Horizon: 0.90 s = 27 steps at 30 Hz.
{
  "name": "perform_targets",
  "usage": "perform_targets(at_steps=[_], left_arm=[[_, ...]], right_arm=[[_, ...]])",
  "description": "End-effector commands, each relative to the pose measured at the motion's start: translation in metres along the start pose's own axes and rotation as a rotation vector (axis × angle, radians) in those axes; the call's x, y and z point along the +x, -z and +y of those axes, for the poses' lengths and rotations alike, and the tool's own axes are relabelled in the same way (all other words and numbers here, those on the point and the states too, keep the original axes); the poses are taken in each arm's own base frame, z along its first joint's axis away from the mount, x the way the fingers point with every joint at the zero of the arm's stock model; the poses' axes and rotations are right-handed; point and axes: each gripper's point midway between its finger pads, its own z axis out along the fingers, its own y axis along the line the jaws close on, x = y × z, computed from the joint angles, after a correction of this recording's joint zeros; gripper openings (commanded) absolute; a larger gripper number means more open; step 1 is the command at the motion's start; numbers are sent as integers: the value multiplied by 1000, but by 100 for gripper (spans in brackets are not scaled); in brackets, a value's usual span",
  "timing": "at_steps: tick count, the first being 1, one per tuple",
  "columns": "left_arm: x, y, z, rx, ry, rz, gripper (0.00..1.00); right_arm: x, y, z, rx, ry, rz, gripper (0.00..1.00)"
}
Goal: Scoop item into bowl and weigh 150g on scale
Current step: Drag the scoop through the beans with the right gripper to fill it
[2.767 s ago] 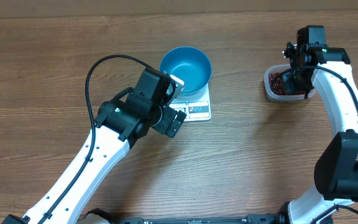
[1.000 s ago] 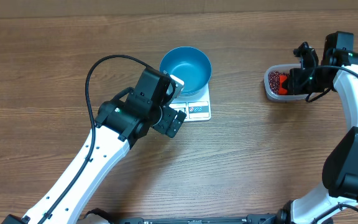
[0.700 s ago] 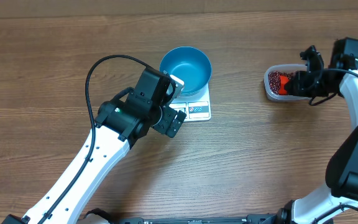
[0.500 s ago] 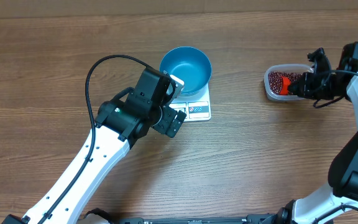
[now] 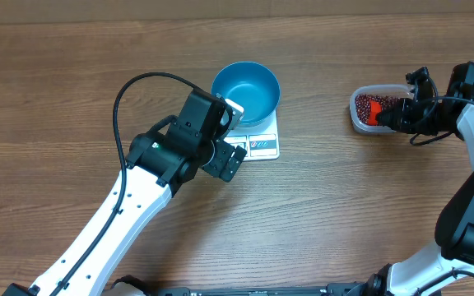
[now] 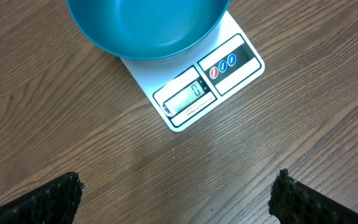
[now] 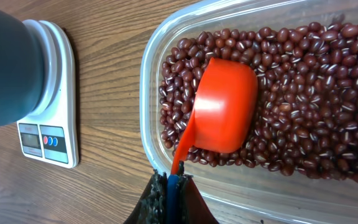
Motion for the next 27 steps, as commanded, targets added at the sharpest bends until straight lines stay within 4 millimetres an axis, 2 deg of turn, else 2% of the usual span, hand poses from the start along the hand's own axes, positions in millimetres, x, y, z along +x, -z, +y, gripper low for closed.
perform_targets(at_steps=[1,8,18,27], left_arm=[[-4,8,-1,6,-15,-28,100],[-4,8,-1,6,-15,-28,100],[-4,8,-1,6,-15,-28,100],[-4,8,-1,6,-15,-28,100]], right_arm=[[6,-9,6,-61,-65,14,4],[1,0,9,-142,-112,-28,4],[-3,26,-3,-239,-194,-108,4],[-2,37,-16,-236,-230,-136,4]])
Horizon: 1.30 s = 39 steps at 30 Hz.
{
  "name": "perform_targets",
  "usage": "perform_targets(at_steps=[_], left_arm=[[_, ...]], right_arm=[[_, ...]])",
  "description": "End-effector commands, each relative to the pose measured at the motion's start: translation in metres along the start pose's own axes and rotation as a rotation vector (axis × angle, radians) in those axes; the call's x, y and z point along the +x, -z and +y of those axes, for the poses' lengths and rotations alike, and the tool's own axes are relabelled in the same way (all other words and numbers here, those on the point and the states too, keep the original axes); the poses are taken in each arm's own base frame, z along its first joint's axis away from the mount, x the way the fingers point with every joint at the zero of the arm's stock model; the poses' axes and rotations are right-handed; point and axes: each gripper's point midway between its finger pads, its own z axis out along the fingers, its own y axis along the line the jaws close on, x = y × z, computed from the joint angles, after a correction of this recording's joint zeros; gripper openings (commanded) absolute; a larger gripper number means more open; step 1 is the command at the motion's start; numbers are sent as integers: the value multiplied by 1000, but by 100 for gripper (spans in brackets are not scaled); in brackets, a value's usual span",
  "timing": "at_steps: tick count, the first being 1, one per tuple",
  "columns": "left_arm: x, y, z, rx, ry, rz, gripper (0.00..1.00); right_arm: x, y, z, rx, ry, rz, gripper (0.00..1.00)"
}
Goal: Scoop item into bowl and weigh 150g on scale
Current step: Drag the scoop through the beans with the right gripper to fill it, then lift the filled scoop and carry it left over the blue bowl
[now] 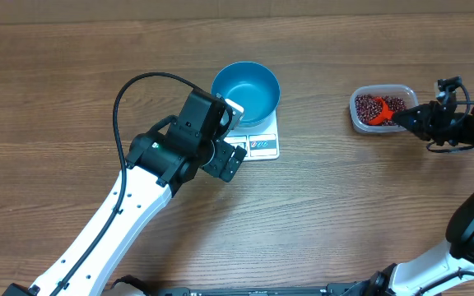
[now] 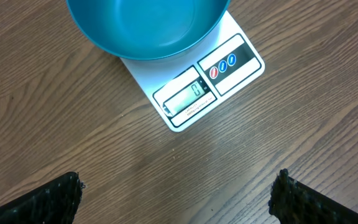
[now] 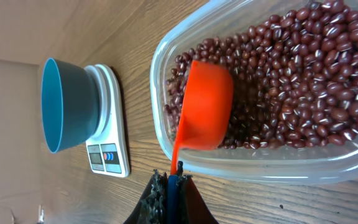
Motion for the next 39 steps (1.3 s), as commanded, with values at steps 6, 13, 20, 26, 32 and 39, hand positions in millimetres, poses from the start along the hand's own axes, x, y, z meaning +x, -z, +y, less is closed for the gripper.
perform_targets(at_steps=[6,13,20,26,32,39], left_arm=[[-4,8,-1,6,-15,-28,100],[-4,8,-1,6,-15,-28,100],[-4,8,-1,6,-15,-28,100],[-4,8,-1,6,-15,-28,100],[-4,8,-1,6,-14,-28,100],[-4,8,-1,6,-15,-28,100]], right_arm=[[-4,8,4,-83,-20,-39,4],[-5,23,-3,-103,-70,-73,4],[-10,36,0,-174,-98,-117,4],[-14,40,16,-267,-94,-141,4],[-19,47,34,-379,-94,-167,4],[-22,51,56,-499,-89,-177,4]])
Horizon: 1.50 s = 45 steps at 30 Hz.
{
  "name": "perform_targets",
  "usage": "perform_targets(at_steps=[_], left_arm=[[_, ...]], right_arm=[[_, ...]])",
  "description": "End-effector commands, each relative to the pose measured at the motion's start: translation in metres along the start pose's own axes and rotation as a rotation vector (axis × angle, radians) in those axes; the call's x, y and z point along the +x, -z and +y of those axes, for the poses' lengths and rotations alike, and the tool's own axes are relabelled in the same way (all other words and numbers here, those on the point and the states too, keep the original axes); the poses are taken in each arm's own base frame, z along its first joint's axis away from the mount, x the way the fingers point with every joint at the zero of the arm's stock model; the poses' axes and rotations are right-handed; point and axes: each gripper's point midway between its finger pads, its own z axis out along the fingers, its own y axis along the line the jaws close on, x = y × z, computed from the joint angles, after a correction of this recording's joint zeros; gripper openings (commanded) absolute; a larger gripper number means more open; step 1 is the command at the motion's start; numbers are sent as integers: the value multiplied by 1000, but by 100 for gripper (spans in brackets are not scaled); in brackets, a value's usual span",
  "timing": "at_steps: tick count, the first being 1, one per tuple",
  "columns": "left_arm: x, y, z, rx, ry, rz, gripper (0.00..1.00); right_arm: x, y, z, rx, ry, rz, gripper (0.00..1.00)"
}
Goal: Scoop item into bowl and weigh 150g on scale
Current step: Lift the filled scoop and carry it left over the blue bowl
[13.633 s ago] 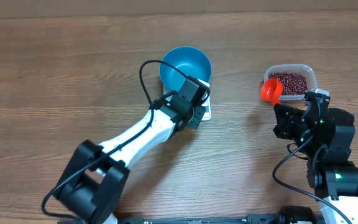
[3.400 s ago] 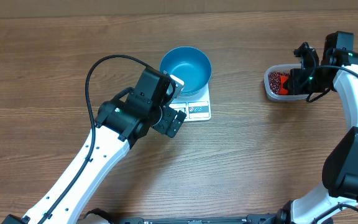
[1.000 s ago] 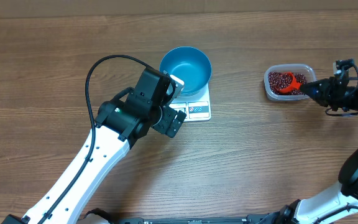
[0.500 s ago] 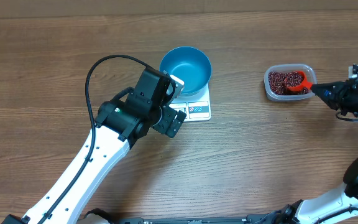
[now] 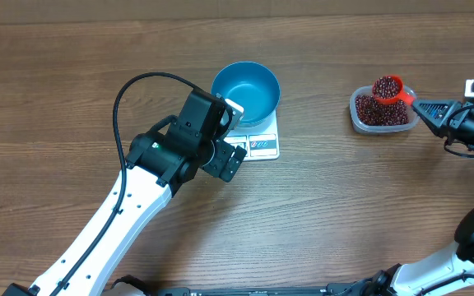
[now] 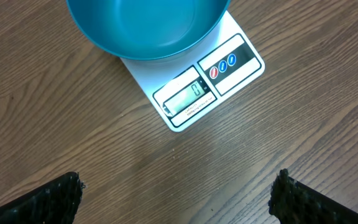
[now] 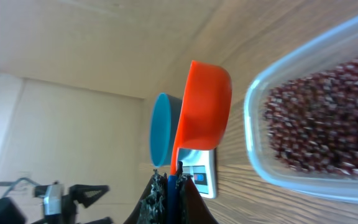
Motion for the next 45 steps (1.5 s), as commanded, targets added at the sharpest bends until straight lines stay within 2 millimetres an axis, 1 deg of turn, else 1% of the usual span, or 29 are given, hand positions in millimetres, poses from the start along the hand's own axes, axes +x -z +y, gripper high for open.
perform_targets(at_steps=[1,4,6,8,16,17,22,24,26,30,33,35,38,41,45], left_arm=[[-4,8,-1,6,-15,-28,99],[-4,8,-1,6,-15,-28,100],[-4,8,-1,6,-14,-28,100],[-4,8,-1,6,-15,-28,100],[-4,8,-1,6,-15,-28,100],[-4,8,-1,6,-15,-28,100],[-4,8,-1,6,-15,-28,100],[-4,8,-1,6,-15,-28,100],[-4,8,-1,6,-14,-28,100],[-4,8,-1,6,-15,-28,100],[-4,8,-1,6,-15,-28,100],[-4,8,-1,6,-15,-28,100],[-4,8,-1,6,-15,-28,100],[-4,8,-1,6,-15,-28,100],[-4,8,-1,6,-15,-28,100]], right_arm=[[2,-8,21,-123,-2,4,4],[6,-18,35,-188,-3,26,3],[10,-27,47,-238,-1,51,4],[15,-37,55,-264,4,81,4],[44,-86,81,-315,23,236,4],[49,-97,86,-324,22,271,4],[59,-128,100,-326,22,356,4],[63,-144,104,-298,23,383,4],[67,-159,113,-301,49,406,4],[69,-186,129,-288,104,410,4],[73,-200,139,-287,148,403,4],[77,-207,142,-288,172,405,4],[83,-215,142,-269,180,407,4],[88,-220,143,-266,208,409,4],[89,-228,132,-194,195,385,4]])
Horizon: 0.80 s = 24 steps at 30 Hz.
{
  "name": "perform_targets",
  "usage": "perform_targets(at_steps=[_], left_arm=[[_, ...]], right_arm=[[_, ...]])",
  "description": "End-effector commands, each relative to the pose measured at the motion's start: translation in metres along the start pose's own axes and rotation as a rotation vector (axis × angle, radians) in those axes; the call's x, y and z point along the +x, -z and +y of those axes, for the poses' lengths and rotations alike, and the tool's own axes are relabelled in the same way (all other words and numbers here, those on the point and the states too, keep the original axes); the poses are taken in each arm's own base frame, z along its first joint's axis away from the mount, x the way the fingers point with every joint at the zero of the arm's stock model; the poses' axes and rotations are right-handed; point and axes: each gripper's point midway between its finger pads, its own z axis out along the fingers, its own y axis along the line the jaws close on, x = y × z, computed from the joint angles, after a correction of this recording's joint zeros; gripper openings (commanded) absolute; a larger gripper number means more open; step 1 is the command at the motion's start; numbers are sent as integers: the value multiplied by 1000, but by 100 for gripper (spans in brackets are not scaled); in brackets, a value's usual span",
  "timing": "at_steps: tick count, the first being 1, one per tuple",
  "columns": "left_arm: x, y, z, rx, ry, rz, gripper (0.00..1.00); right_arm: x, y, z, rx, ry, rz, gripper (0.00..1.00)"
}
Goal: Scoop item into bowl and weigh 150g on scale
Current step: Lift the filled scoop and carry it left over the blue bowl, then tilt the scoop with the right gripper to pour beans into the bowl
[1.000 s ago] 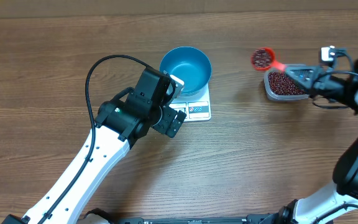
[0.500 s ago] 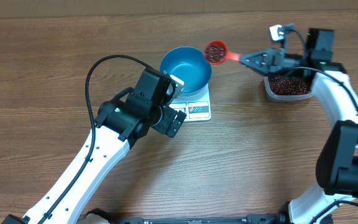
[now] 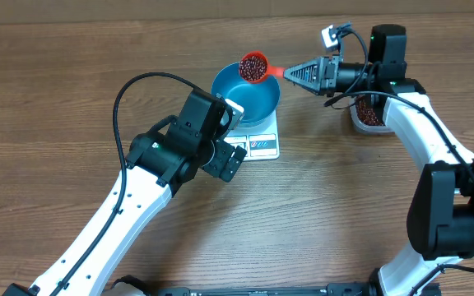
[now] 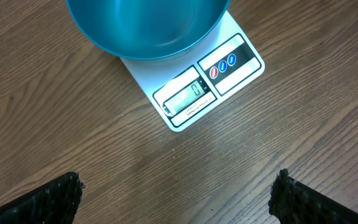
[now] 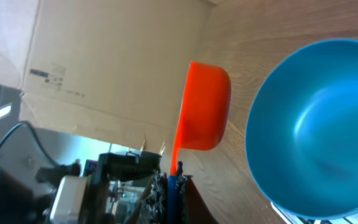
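Observation:
An empty blue bowl [image 3: 245,92] stands on a white scale [image 3: 262,145] whose display [image 4: 188,94] reads 0. My right gripper [image 3: 296,73] is shut on the handle of an orange scoop [image 3: 254,66], which is full of red beans and hangs level at the bowl's far rim. In the right wrist view the scoop [image 5: 204,106] shows from below, just left of the bowl [image 5: 319,130]. My left gripper [image 4: 176,190] is open above bare wood in front of the scale, with nothing between its fingers.
A clear tub of red beans [image 3: 369,113] sits right of the scale, partly hidden under my right arm. A cardboard wall [image 5: 104,56] stands behind the table's far edge.
My right gripper has moved left with the loaded scoop, from above the bean tub to the far rim of the bowl. The left arm and the scale reading are unchanged.
The scoop first lay mouth down among the beans in the tub, held by my right gripper. Then it stood tilted at the tub's left wall. Then it was held full above the tub, and now it hangs at the bowl. The left arm stayed still.

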Motion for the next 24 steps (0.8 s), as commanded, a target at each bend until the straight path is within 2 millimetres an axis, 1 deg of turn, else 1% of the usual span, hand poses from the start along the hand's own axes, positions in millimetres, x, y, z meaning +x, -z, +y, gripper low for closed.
perform_targets(at_steps=[1,6,11,17,24], left_arm=[[-5,8,-1,6,-15,-29,100],[-4,8,-1,6,-15,-28,100],[-4,8,-1,6,-15,-28,100],[-5,8,-1,6,-15,-29,99],[-4,8,-1,6,-15,-28,100]], right_arm=[[-3,-5,-12,72,3,-25,4],[7,-18,-19,122,17,-3,4],[12,-25,-28,184,24,-3,4],[19,-25,-41,271,73,20,4],[11,-15,-45,406,145,38,4]])
